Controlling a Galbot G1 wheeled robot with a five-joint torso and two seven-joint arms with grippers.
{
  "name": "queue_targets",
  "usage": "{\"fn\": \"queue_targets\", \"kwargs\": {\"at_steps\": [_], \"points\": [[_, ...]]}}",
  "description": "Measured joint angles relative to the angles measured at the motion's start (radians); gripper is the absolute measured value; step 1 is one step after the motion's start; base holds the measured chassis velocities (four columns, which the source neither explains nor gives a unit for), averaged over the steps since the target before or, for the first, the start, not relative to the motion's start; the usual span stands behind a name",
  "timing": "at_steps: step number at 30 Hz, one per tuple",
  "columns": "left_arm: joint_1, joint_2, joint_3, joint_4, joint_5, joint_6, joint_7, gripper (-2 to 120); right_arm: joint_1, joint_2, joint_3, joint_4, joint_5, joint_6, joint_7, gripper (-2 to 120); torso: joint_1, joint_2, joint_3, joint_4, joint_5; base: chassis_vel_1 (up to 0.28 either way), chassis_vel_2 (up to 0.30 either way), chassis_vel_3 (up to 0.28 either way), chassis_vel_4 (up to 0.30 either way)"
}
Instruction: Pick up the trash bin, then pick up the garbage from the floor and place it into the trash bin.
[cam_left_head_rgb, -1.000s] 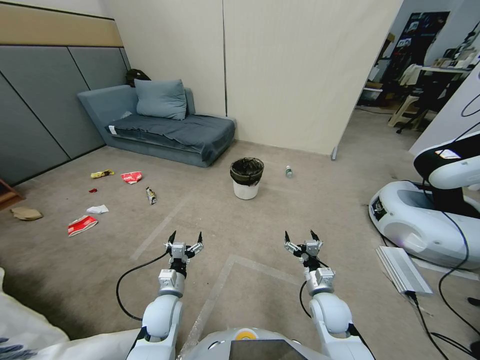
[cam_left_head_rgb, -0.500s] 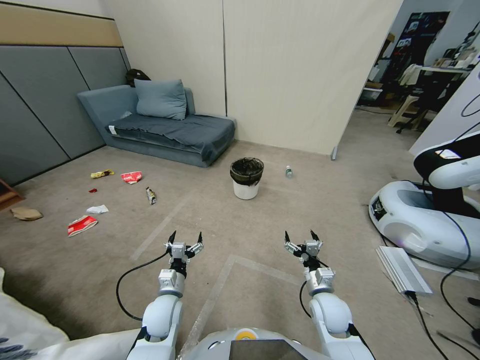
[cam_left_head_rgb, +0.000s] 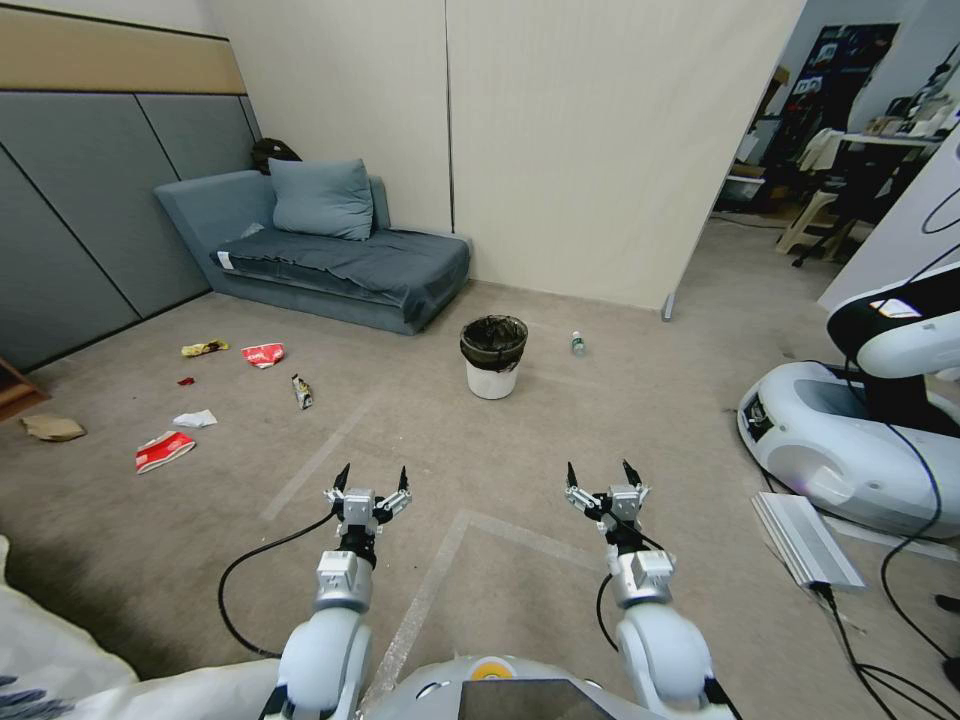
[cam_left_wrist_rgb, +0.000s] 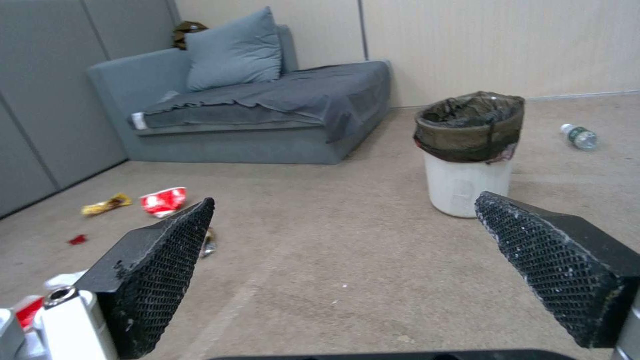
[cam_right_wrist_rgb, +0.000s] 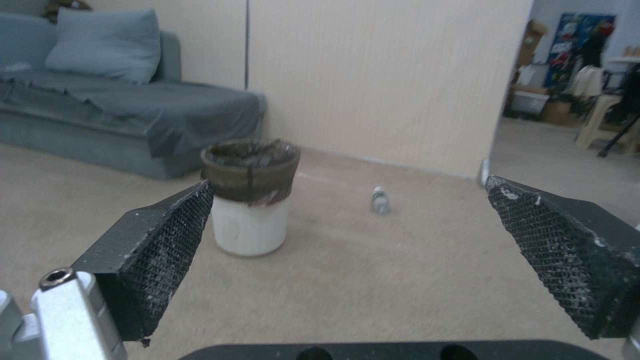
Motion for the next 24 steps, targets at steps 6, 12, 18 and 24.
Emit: {"fn": "queue_targets", "kwargs": {"at_steps": [6, 12, 18, 24], "points": [[0.068, -0.016, 0.040, -0.069, 0.057, 0.055, -0.052, 100, -0.026, 0.009, -0.010, 0.015, 0.030, 0.058, -0.031, 100, 0.000, 0.000, 0.000, 0.0002, 0.0003, 0.000, 0.000, 0.000, 0.000], [0.067, -0.021, 0.044, -0.068, 0.069, 0.055, -0.055, 100, -0.020, 0.009, -0.007, 0.008, 0.044, 0.083, -0.041, 100, 0.000, 0.000, 0.000, 0.0000, 0.0001, 0.000, 0.000, 0.000, 0.000], [0.066, -0.022, 0.044, -0.065, 0.073, 0.047, -0.052, 100, -0.017, 0.011, -0.003, -0.002, 0.043, 0.096, -0.042, 100, 0.000, 0.000, 0.000, 0.0001, 0.0001, 0.000, 0.000, 0.000, 0.000], [0.066, -0.017, 0.041, -0.062, 0.075, 0.042, -0.049, 100, -0.016, 0.011, -0.007, -0.005, 0.043, 0.094, -0.043, 100, 0.000, 0.000, 0.000, 0.0000, 0.0001, 0.000, 0.000, 0.000, 0.000]]}}
